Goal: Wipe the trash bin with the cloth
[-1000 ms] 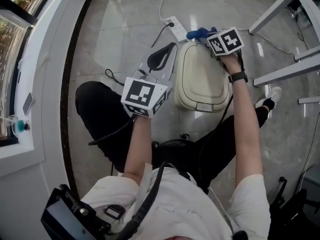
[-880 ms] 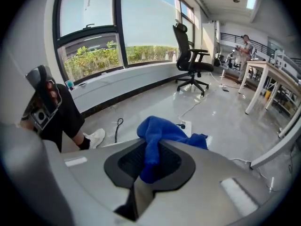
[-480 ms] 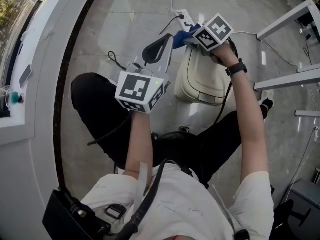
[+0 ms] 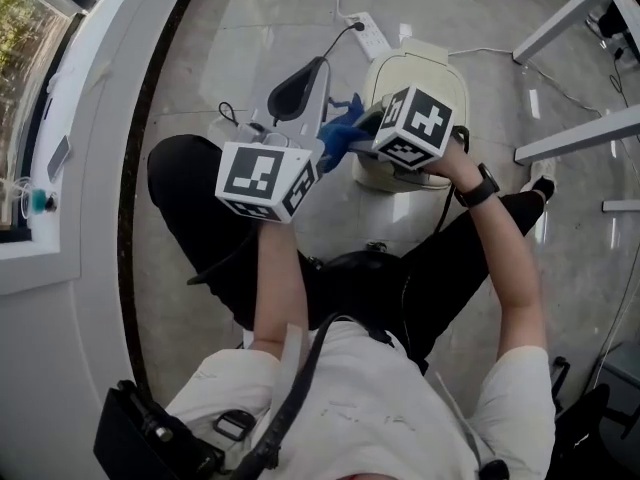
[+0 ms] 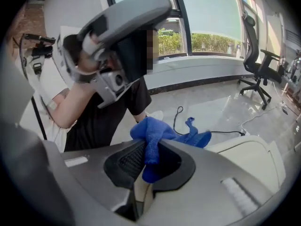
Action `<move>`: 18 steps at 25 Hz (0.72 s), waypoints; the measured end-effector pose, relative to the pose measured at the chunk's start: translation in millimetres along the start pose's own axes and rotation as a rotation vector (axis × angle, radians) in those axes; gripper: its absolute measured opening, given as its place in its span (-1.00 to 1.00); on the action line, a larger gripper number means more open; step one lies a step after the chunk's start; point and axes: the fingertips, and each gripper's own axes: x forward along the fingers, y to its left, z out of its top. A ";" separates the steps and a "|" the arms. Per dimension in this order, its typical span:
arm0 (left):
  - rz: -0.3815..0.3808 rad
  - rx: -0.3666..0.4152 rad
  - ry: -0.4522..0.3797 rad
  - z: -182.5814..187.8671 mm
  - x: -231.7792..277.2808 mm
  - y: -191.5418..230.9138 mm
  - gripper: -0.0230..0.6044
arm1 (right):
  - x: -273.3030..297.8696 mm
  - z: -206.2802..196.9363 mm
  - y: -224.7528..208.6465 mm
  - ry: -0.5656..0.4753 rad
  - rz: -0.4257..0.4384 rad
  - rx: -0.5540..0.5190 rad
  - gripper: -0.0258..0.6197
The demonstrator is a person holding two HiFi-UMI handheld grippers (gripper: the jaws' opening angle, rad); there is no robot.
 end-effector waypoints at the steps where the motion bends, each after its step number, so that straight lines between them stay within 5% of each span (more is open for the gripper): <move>1: -0.011 0.001 -0.002 0.4 1.4 -3.1 -0.93 | -2.1 -5.8 12.9 -0.010 0.012 -0.010 -0.81; 9: -0.090 -0.006 0.026 -15.5 24.0 -30.6 -0.92 | -29.7 -76.0 73.6 -0.074 0.073 0.044 -0.81; 18: -0.141 -0.017 0.050 -29.4 46.3 -51.4 -0.93 | -103.4 -173.1 45.6 -0.120 -0.048 0.343 -0.81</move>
